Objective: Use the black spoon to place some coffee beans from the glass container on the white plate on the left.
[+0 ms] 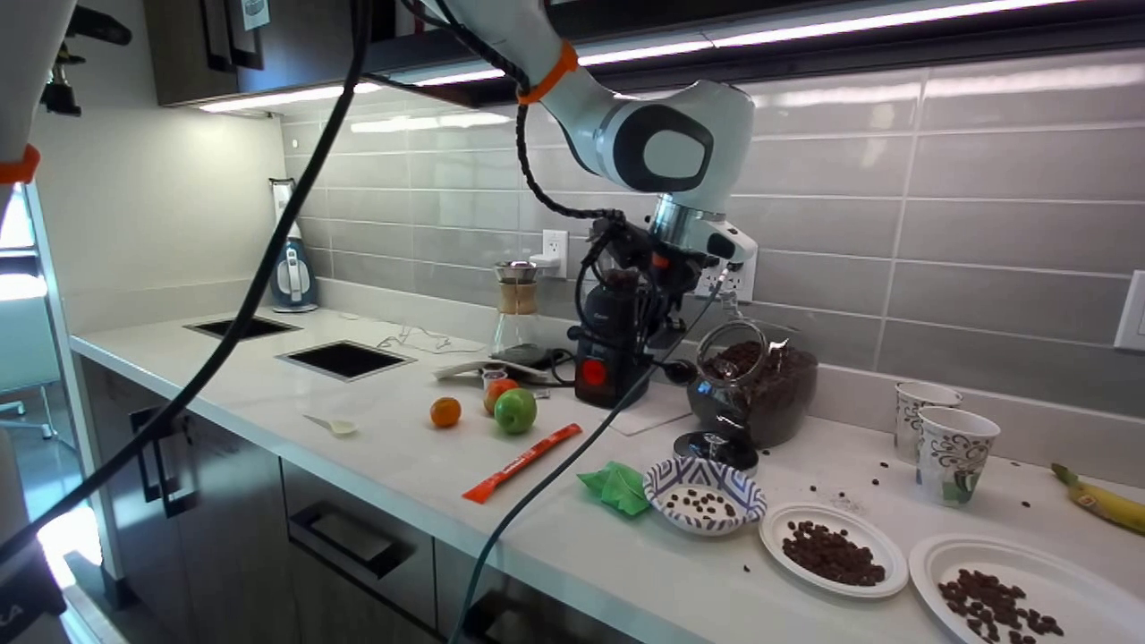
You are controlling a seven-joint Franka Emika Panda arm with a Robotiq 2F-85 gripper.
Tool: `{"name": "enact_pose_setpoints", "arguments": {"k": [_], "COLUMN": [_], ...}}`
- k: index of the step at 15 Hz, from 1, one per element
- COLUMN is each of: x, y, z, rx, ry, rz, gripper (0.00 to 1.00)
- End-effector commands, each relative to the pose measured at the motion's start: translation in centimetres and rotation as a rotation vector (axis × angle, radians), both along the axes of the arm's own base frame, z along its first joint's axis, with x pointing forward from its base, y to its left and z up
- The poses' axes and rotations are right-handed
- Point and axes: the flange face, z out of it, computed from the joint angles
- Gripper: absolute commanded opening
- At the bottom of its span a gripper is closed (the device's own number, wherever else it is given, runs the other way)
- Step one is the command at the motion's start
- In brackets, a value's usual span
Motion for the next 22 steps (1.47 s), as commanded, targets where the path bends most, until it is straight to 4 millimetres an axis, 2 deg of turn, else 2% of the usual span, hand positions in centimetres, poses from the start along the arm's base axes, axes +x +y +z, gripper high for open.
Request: {"name": "enact_pose_setpoints", "arguments": {"k": [1,5,10,14,22], "x": [-0.2,0.8,1.7,2.3,0.9], "y": [2.3,4.3,5.5,6.4,7.1], "z": [0.5,1.2,2.0,2.5,3.9], "rx": [-0.031,-0.083,-0.215,-0.276,-0.391], "ry": [-0.006,-0.029,-0.051,-0.079,-0.182], "rz": [-0.051,-0.087,-0.143,-0.118,0.058], "gripper": [0.01,0.01,0.01,0.01,0.01]}}
